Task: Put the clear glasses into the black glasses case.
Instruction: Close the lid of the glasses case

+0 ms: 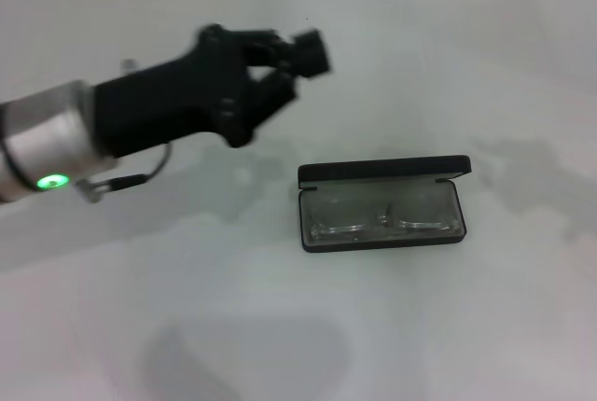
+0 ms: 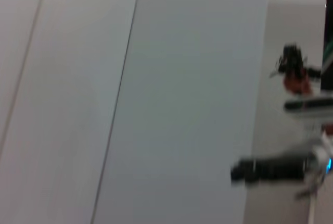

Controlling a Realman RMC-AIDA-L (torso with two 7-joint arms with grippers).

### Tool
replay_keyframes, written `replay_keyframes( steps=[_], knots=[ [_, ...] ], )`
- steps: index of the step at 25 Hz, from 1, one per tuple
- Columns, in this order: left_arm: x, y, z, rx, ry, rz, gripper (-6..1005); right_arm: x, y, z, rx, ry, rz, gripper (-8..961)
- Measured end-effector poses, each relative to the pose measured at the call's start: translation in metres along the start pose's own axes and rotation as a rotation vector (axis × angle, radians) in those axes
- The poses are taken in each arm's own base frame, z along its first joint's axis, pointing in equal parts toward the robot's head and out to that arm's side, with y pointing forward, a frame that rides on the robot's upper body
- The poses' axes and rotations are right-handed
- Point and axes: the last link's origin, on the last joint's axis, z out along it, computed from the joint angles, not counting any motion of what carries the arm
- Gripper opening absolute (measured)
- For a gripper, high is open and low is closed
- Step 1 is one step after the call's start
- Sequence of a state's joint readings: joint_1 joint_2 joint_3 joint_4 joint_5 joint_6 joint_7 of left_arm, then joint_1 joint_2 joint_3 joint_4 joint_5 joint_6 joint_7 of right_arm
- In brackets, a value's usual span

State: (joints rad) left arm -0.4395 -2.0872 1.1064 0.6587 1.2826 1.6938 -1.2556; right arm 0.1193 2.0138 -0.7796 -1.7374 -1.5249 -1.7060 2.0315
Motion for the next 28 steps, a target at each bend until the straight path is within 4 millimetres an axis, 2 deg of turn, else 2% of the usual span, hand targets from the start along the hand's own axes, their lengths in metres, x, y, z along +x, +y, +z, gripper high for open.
replay_keyframes(
  steps=[8, 12, 18, 28],
  knots=[
    [-0.039, -0.022, 0.057, 0.032, -0.277, -0.020, 107, 0.027, -0.020, -0.040, 0.088, -0.130, 0.054, 201],
    [-0.053, -0.030, 0.074, 0.046, -0.368, -0.025, 108, 0.038, -0.027, -0.050, 0.133, -0.164, 0.078, 204],
    [-0.062, -0.032, 0.081, 0.058, -0.424, -0.014, 107, 0.048, -0.032, -0.059, 0.169, -0.197, 0.099, 208],
    [-0.073, -0.037, 0.079, 0.105, -0.487, 0.001, 109, 0.055, -0.037, -0.051, 0.157, -0.203, 0.103, 214]
  ],
)
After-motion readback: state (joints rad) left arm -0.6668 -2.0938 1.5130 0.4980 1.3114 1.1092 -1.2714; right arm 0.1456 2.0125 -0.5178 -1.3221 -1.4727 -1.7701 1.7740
